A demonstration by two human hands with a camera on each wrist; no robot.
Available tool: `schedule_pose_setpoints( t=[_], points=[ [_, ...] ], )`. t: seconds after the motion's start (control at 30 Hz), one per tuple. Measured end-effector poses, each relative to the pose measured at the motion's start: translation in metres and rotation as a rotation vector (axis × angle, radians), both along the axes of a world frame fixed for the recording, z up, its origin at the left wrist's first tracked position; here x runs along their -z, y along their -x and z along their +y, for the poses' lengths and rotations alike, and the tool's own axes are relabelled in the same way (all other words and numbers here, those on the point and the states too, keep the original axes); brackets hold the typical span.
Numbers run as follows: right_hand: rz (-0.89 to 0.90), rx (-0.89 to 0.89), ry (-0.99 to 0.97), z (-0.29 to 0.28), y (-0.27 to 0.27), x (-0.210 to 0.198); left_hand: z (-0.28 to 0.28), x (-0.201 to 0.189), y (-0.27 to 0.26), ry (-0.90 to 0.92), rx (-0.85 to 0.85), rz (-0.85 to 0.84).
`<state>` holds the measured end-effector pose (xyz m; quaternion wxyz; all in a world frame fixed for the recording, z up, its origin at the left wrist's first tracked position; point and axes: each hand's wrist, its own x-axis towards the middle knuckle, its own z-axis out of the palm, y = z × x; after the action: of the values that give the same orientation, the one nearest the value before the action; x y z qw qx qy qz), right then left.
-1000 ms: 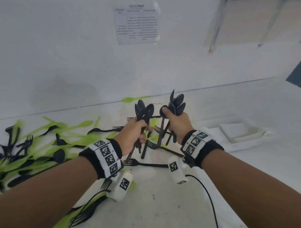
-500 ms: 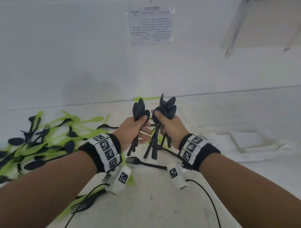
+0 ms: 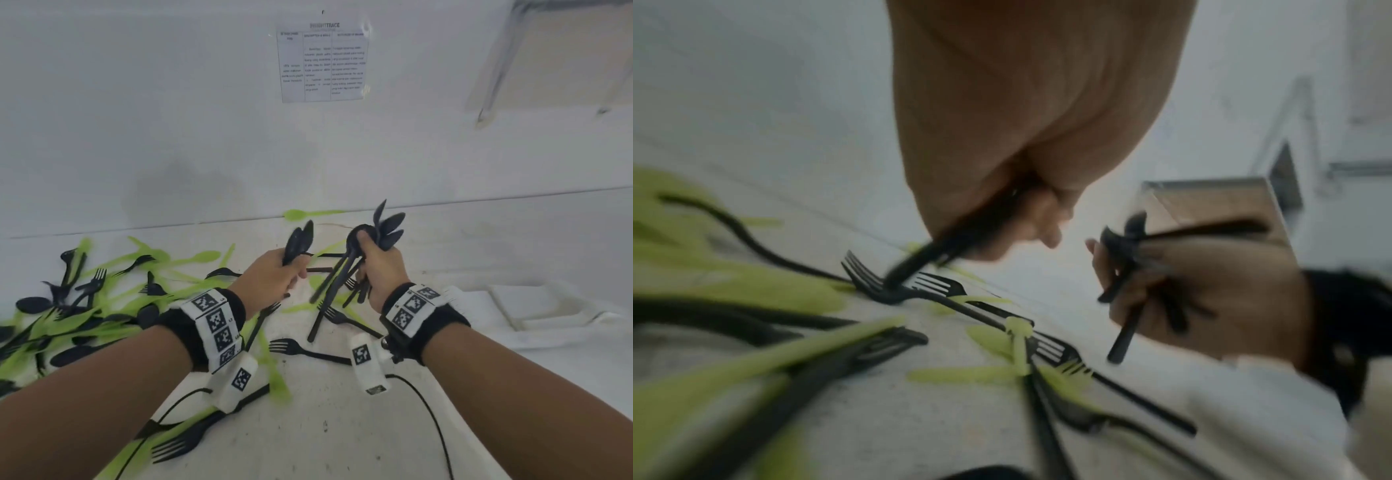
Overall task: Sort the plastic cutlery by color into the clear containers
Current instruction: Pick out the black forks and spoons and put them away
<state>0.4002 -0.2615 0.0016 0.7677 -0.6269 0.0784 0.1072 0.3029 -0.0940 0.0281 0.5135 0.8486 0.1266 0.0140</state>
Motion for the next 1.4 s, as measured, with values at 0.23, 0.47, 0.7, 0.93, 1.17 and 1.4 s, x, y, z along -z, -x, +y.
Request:
schedule_pose_setpoints(
  t=[0.23, 0.47, 0.7, 0.93, 1.17, 1.4],
  points=[
    [-0.076, -0.284, 0.002, 0.025, 0.018, 0.0, 0.01, 0.022, -0.014, -0.419, 0.183, -0.131],
    [-0.057, -0.217, 0.002, 0.034, 0.017, 0.006, 0.011, 0.021, -0.004, -0.507, 0.302, -0.104],
    [0.026, -0.087, 0.045, 0.015, -0.001, 0.015, 0.038, 0.004, 0.014, -0.15, -0.197, 0.006],
    [-0.108, -0.29, 0.02, 0.047, 0.029, 0.013, 0.02, 0.006, -0.003, 0.223, -0.373, 0.153],
    [-0.143, -0.203, 0.008, 0.06, 0.033, 0.018, -0.017, 0.0, 0.008, 0.463, -0.003, 0.057],
    [-0.074, -0.32, -0.066, 0.057, 0.041, 0.012, -0.006, -0.004, 0.01, 0.424, 0.097, 0.057]
  ],
)
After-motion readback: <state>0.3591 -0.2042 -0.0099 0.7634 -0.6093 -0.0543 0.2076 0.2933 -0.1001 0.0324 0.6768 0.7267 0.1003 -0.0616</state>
